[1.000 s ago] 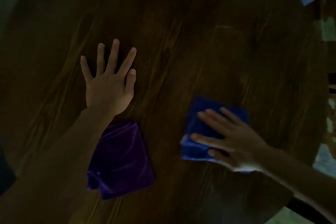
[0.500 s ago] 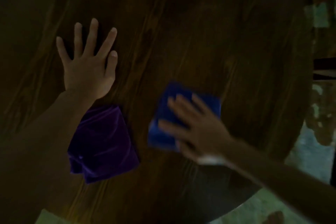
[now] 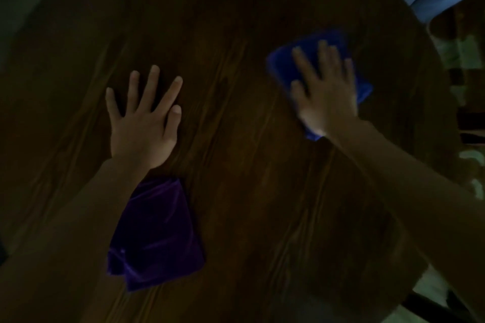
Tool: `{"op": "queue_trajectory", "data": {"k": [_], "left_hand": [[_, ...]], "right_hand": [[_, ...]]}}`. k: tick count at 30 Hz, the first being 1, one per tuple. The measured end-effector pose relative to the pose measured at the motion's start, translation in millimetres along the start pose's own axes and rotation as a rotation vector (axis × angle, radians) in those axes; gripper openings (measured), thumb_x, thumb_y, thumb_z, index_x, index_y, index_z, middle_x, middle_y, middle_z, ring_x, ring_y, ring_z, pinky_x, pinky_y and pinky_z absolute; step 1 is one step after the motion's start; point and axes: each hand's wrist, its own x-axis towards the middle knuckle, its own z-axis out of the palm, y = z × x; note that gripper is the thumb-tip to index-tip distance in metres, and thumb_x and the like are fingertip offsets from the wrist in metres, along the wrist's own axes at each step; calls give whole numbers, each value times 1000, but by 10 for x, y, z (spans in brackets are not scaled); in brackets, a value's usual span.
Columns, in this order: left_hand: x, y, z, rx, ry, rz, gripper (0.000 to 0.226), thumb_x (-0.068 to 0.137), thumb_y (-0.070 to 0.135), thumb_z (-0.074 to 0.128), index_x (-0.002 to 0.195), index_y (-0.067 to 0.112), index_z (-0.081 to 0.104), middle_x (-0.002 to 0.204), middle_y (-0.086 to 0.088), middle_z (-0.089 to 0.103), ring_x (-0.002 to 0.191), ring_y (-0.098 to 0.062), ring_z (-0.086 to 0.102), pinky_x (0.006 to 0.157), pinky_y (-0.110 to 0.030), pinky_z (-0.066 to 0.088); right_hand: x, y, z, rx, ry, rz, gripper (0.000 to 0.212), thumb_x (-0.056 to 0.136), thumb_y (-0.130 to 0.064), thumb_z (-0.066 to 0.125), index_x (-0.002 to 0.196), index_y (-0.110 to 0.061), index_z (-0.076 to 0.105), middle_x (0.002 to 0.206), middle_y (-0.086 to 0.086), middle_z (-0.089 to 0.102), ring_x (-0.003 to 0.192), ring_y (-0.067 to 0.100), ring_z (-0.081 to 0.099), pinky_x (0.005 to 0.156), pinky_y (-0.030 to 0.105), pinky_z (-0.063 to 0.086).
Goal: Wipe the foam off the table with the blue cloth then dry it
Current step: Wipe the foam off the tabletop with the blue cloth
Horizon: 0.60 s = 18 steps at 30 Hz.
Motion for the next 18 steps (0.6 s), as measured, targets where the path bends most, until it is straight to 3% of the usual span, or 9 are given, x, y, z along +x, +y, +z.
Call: {"op": "queue_trajectory", "data": {"k": [2,5,8,10,13,15,18], "left_hand": [[9,-11,13,1,5,1,55,104,60,5,157,54,-8,172,5,-5,157,-26,-8,121,-68,-1],[0,-17,-16,10,-18,6,56,103,61,4,158,52,-8,172,4,-6,157,-26,-8,121,-68,-2],[-9,-9,-87,10,-71,7,58,102,62,2,159,50,-7,172,4,-10,157,-26,-12,121,-66,-6],[9,-14,-147,-28,-116,30,60,101,63,3,159,49,-4,171,4,-13,156,-26,-15,121,-65,-10],[-2,-107,-255,-99,-141,71,63,100,64,3,161,45,6,172,2,-8,156,-24,-14,122,-60,-10],[-96,-246,-286,-49,-129,82,64,101,63,2,162,43,8,172,0,-5,157,-24,-13,124,-59,-5],[-327,-540,-283,-29,-134,-8,63,101,64,1,161,46,5,172,2,-6,157,-23,-13,123,-61,-7]], "right_hand": [[-431,-304,112,-30,-23,-339,64,104,-54,28,165,-37,17,172,14,13,159,35,12,127,58,9],[-1484,-451,316,-31,-142,-739,68,102,-58,36,164,-42,13,174,10,6,160,32,4,127,55,2],[-2165,-149,354,-131,-217,-1000,73,99,-64,41,163,-44,13,174,9,6,161,29,1,126,53,-7],[-2079,185,282,-189,-242,-1088,73,97,-65,44,162,-46,18,174,8,10,161,28,4,127,52,-8],[-1431,547,99,-138,-232,-850,64,99,-59,42,161,-45,27,172,11,15,159,33,13,128,53,1],[-912,594,5,-77,-152,-470,66,100,-55,38,162,-42,20,171,15,16,157,37,18,127,53,7],[-305,243,-30,0,-32,166,67,102,-58,22,165,-39,9,173,12,6,159,33,8,128,54,5]]}}
